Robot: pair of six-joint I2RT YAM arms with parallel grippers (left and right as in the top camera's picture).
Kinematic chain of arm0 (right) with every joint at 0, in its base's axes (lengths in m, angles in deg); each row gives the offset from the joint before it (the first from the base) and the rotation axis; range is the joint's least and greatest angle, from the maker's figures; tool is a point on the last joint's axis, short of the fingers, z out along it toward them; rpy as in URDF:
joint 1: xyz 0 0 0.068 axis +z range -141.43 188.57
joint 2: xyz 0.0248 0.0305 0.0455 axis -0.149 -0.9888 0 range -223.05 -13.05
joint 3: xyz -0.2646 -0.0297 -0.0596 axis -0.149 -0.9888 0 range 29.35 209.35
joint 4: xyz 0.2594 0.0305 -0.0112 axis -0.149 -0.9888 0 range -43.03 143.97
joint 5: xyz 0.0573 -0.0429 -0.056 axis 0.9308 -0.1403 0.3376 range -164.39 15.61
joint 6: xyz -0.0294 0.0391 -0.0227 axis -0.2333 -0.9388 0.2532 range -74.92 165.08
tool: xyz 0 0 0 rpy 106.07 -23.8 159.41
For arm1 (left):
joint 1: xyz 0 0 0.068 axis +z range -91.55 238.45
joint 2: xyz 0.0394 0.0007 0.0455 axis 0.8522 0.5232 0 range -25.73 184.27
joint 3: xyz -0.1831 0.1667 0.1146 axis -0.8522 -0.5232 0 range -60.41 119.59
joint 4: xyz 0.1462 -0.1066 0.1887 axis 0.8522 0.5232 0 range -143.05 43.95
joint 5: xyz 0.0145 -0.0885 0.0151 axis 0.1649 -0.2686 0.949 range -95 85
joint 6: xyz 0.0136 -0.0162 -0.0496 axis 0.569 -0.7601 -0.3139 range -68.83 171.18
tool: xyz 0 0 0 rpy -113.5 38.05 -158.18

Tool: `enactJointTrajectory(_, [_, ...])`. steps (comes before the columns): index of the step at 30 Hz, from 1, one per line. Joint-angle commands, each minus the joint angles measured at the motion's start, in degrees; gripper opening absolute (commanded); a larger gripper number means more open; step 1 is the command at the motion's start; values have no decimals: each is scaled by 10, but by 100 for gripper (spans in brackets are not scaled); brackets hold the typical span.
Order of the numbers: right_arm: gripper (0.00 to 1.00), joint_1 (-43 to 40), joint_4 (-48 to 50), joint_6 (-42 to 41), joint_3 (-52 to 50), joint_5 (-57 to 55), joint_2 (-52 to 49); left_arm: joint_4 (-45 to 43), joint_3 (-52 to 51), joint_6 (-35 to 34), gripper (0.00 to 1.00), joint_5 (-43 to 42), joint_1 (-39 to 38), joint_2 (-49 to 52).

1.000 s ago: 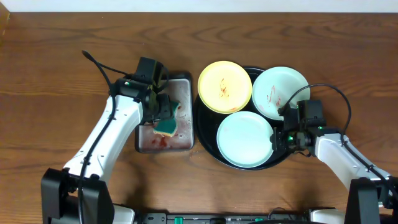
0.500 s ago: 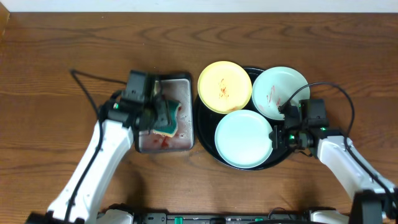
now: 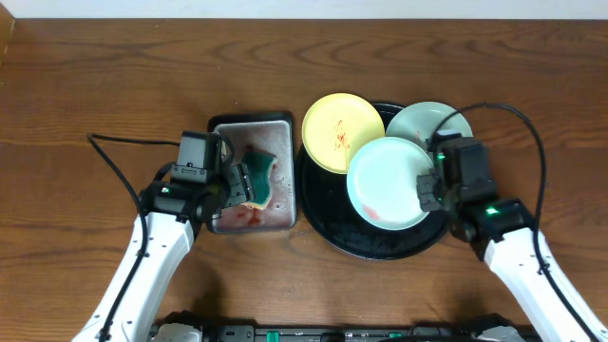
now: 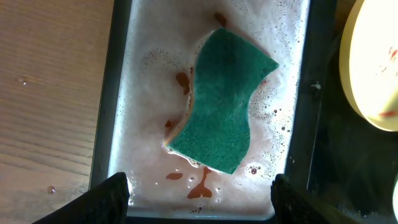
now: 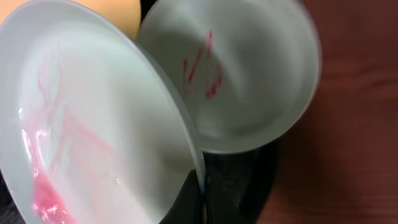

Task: Clean dirty plates on tray and stack at the side
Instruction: 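Lift the front mint plate and place it right of the tray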

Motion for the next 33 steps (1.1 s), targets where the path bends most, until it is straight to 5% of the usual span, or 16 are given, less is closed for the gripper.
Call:
enactJointTrajectory(1, [1,62,-6,21,28,-154,9,3,-2,-1,74,-4,2,14])
enactJointTrajectory(12, [1,274,33,157,38,-430,8,3,-4,-1,74,-3,2,24])
enactJointTrajectory(23, [1,317,134,277,38,-513,8,3,-4,-1,74,-3,2,24])
enactJointTrajectory(28, [1,293,123,141,38,-495,8,3,-4,-1,74,-3,2,24])
enactJointTrajectory(33, [1,207,66,-56,38,-304,8,4,-4,-1,74,-3,2,24])
